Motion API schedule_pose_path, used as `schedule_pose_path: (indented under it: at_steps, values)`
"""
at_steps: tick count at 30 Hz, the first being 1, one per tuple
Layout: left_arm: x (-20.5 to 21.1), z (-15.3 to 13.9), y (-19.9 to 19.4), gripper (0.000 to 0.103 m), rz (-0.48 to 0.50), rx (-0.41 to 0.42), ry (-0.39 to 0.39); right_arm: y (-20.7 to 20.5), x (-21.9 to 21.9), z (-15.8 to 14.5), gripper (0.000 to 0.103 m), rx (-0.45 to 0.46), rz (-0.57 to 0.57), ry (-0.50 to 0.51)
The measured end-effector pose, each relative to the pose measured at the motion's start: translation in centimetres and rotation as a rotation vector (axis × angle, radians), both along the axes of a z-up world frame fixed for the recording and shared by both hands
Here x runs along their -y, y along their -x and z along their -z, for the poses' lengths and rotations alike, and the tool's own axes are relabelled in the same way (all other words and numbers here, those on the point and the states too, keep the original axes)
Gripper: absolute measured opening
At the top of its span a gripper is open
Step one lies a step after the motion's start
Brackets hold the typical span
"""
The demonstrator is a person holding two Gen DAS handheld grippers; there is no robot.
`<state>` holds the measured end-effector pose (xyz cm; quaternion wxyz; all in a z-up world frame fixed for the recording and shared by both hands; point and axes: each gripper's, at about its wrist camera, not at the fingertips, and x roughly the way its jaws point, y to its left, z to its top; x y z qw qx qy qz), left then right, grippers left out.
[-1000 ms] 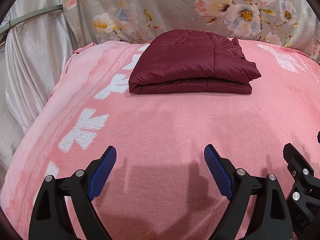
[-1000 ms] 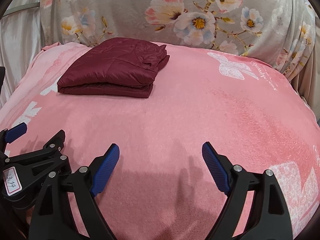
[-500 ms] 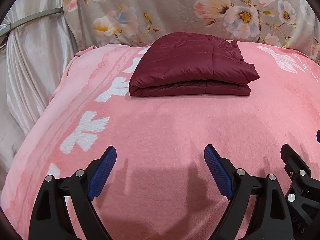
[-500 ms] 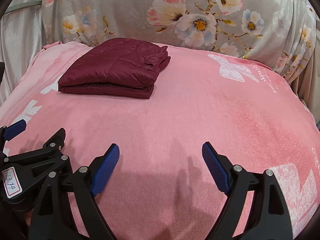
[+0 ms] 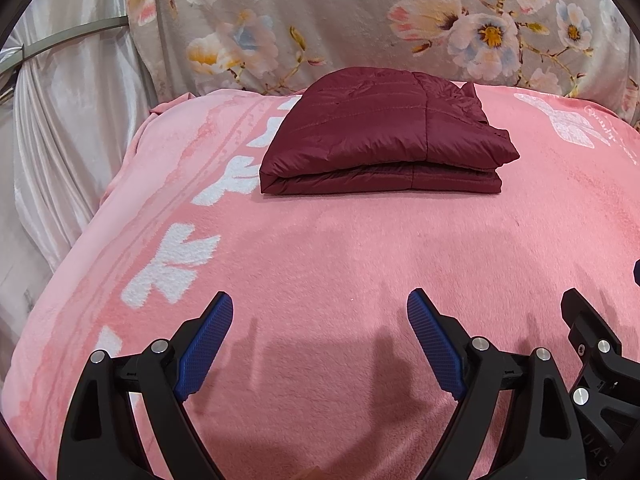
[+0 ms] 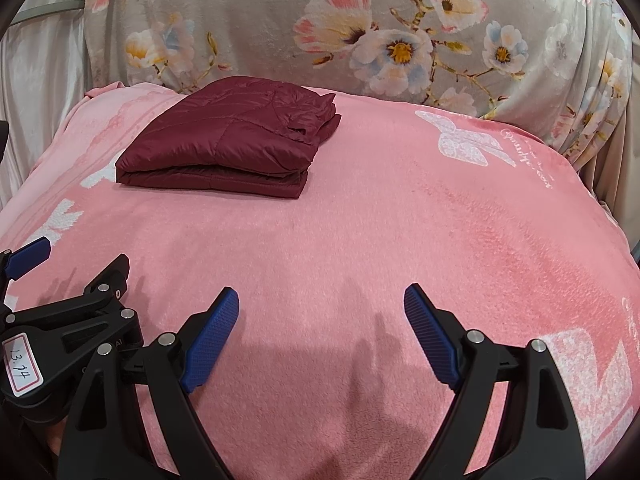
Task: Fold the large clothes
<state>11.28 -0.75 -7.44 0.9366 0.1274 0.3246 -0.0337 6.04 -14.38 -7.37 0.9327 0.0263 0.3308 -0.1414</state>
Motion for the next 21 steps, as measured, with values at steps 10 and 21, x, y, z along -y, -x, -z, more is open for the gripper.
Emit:
schedule_pose_path:
  at_steps: [10, 21]
  values:
    - [-0.02, -0.03, 0.05, 0.085, -0.001, 0.003, -0.001, -0.02, -0.03, 0.0, 0.082, 0.0, 0.0, 0.001]
    - [-0.09, -0.1, 0.05, 0.084, 0.0, 0.005, -0.002, 0.03, -0.04, -0.02, 0.082, 0.001, 0.0, 0.001]
